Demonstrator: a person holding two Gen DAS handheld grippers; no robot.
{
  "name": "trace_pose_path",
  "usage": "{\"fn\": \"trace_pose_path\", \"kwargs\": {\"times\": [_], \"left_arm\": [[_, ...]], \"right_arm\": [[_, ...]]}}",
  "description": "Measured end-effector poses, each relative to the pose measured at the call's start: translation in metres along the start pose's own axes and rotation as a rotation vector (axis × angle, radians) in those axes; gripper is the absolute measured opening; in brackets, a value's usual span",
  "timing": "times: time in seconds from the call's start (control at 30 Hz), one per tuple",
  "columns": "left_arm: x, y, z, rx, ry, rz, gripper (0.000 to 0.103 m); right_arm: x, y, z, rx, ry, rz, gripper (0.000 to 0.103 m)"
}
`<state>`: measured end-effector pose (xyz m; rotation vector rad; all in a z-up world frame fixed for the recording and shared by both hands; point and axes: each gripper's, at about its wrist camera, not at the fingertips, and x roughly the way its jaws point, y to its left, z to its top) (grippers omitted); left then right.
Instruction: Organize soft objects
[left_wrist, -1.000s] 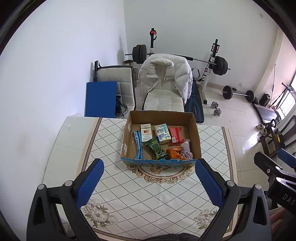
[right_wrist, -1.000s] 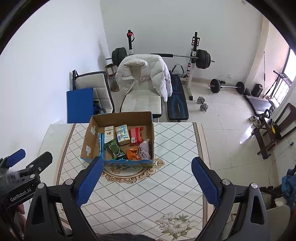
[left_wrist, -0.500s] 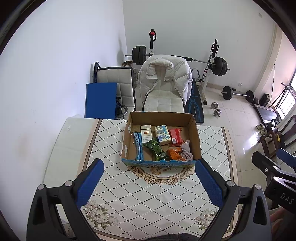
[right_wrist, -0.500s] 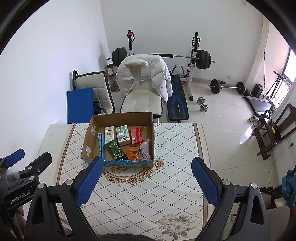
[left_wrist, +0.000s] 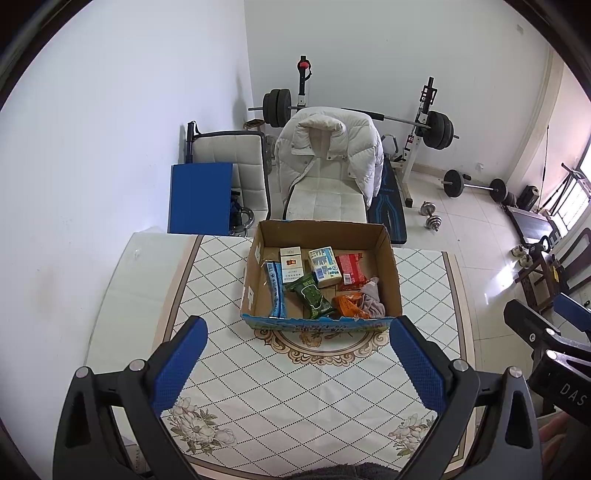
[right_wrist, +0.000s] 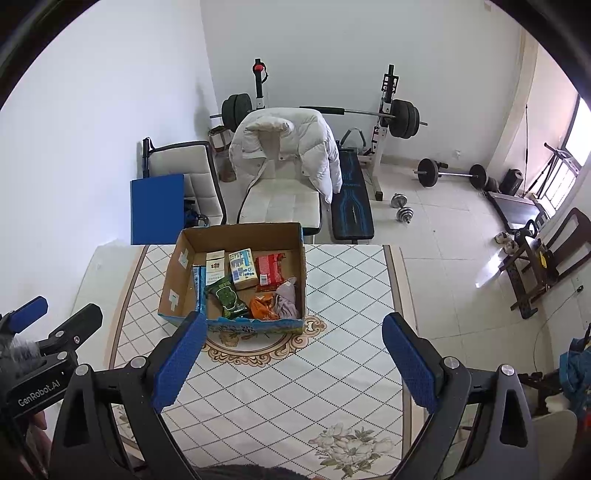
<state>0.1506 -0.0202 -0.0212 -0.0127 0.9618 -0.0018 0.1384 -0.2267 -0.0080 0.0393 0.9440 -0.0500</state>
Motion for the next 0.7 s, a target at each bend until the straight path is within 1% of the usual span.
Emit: {"fn": "trace_pose_path", "kwargs": {"times": [0.4, 0.7], "left_arm": [[0.0014, -0.0001, 0.0015, 0.002, 0.001, -0.002, 0.101], [0.0017, -0.0010, 0.0025, 0.008, 0.003, -0.010, 0.101]], "right_arm": [[0.0026, 0.0001, 0.0017, 0.005, 0.014, -0.002, 0.098], [0.0006, -0.0031, 0.0019, 0.019, 0.009, -0.002, 0.098]]}}
